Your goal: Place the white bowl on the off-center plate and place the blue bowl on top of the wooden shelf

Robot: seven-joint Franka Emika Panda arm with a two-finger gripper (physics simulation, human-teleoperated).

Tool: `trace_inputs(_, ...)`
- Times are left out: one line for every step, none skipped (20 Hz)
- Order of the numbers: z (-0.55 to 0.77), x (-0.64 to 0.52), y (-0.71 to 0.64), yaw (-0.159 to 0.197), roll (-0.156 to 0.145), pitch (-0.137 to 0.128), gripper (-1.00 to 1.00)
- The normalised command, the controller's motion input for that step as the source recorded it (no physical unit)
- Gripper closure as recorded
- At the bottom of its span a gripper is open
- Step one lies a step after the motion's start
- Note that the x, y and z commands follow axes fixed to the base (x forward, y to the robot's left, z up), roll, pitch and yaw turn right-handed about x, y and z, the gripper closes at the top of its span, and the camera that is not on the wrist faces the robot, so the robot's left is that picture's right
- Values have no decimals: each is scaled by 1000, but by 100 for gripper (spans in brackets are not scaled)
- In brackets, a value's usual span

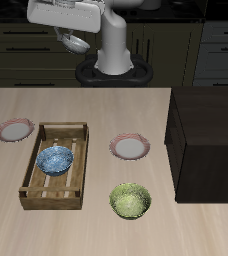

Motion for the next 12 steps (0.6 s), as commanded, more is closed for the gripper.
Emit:
trace_inputs(-65,84,-414,-12,-61,0,100)
trace_inputs(10,-50,-546,11,-89,-17,100)
trace_inputs(25,26,-543,-19,-58,2,100)
trace_inputs(26,-7,-566,-62,-98,10,100)
trace_inputs(290,-339,-1115,-70,-82,-76,100)
trace_inputs(82,-133,-412,-43,-16,-10,100)
trace_inputs(0,0,0,0,0,0,100)
trace_inputs(104,-192,-695,-4,-88,-59,100)
trace_inputs(-28,-96,-229,8,-12,-3,100)
trace_inputs(-7,-117,-318,12,-30,-15,100)
trace_inputs(-138,-397,-793,-21,-99,-22,100)
trace_inputs(-142,-97,-268,23,1,6,100)
